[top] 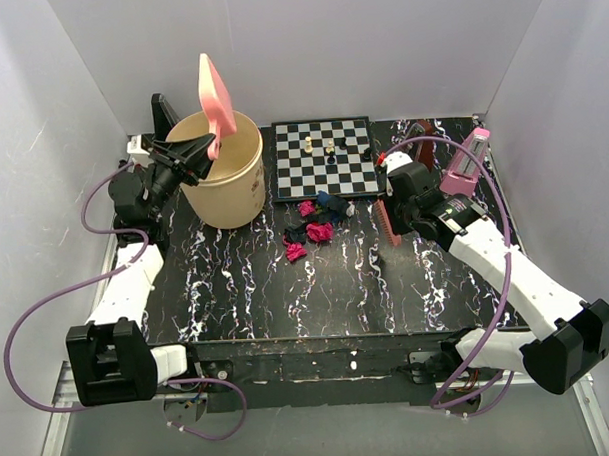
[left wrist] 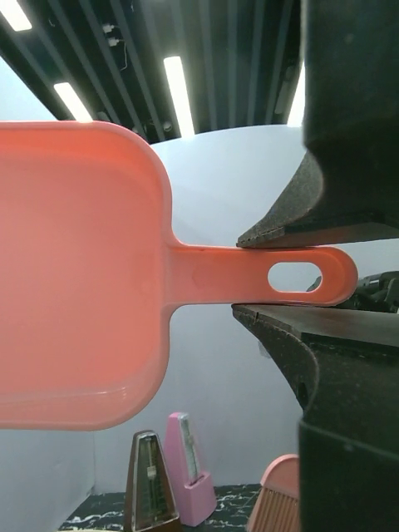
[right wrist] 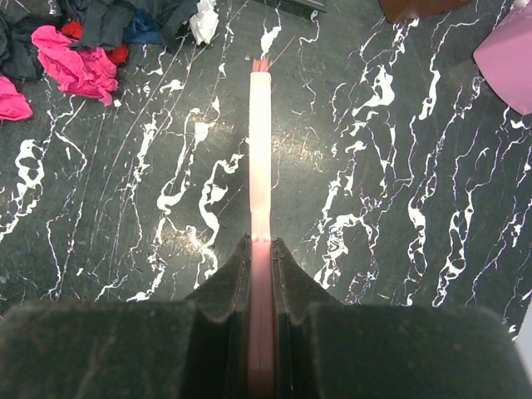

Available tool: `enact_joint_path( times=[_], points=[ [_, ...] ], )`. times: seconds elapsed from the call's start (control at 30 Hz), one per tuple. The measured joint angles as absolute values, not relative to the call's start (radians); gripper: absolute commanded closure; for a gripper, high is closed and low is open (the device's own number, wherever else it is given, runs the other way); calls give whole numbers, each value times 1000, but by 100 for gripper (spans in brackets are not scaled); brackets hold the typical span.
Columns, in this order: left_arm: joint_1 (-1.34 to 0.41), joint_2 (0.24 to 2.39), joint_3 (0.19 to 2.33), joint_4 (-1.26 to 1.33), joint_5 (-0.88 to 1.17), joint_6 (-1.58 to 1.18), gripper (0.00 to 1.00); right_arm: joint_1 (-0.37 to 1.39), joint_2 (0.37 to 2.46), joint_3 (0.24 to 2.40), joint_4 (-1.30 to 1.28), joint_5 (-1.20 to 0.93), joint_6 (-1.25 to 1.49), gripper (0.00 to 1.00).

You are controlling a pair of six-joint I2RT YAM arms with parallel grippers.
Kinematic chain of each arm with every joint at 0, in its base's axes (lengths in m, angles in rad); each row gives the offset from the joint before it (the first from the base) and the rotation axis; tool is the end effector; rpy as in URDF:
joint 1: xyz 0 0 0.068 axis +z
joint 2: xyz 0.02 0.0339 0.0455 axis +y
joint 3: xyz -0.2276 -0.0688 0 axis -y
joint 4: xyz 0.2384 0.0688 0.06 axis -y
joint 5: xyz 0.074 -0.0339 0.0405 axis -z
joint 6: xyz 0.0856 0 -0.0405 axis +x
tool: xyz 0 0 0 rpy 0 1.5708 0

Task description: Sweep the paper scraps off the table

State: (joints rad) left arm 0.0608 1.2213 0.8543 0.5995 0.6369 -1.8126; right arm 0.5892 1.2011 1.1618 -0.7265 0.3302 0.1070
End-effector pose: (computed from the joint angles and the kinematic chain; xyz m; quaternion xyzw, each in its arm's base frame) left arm 0.3276 -0.0311 0.3307 -0.3291 0.5469 -0.6965 0.3278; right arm 0.2566 0.1381 0.2689 -0.1542 0.8967 -0.0103 0.4148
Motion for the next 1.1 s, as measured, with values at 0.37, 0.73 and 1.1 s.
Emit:
enact_joint_path(
  times=[0.37, 0.73, 1.1],
  points=[
    [64, 1234, 625, 682, 636, -1868, 100, 589, 1201, 1148, -737, 315, 125, 99],
    [61, 1236, 1035, 340, 704, -1467, 100, 589, 1251, 1183, -760, 109, 199, 99],
    [-6, 970, 1254, -241, 545, -802, 100, 709, 1459, 1317, -707, -274, 368, 99]
  ],
)
